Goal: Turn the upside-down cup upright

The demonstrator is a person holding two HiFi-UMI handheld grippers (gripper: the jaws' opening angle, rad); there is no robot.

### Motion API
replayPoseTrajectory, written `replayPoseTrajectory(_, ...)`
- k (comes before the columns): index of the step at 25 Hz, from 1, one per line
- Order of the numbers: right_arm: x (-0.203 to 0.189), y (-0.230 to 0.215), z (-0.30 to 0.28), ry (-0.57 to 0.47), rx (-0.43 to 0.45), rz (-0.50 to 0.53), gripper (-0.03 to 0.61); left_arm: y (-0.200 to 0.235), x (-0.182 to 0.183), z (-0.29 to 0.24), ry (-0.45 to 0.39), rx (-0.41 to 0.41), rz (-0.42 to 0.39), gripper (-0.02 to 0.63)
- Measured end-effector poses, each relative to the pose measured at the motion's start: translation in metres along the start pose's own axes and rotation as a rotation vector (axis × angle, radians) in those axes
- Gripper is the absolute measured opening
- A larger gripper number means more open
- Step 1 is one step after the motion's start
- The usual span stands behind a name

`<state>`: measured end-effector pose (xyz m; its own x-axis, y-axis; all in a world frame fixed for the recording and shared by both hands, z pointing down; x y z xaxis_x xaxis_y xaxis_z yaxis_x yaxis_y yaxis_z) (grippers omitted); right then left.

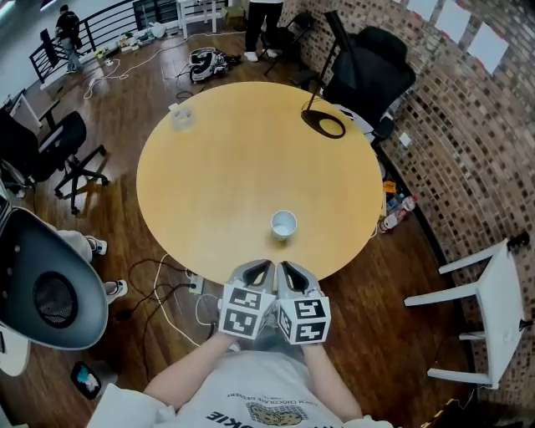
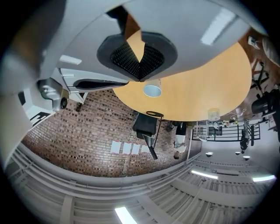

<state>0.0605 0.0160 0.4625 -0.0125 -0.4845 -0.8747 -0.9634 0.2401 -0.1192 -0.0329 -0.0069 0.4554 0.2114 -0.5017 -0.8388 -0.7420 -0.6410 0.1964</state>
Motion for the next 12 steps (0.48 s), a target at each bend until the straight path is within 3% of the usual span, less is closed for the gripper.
replayPoseTrajectory(5,0.008,-0.03,-0.026,0.009,0.003,0.02,0.022,0.012,0.01,-0.032,-0.006,0.049,0.027,0.003)
replayPoseTrajectory(12,-0.001,-0.072,-0.052,0.075,0.05,0.018,0.144,0.017,0.016,-0.058,0.03,0.137,0.069,0.003)
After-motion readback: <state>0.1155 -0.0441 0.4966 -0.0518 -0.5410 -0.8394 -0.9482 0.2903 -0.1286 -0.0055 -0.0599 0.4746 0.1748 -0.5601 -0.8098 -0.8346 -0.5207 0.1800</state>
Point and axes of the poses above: the fingertips, and each gripper's own axes: z backward along the fingers, y to its left, x out of its top, the point moved 7 cm from there along z, backward along the fingers, and after that the axes turned 1 degree about -x, right-handed, at the moved point
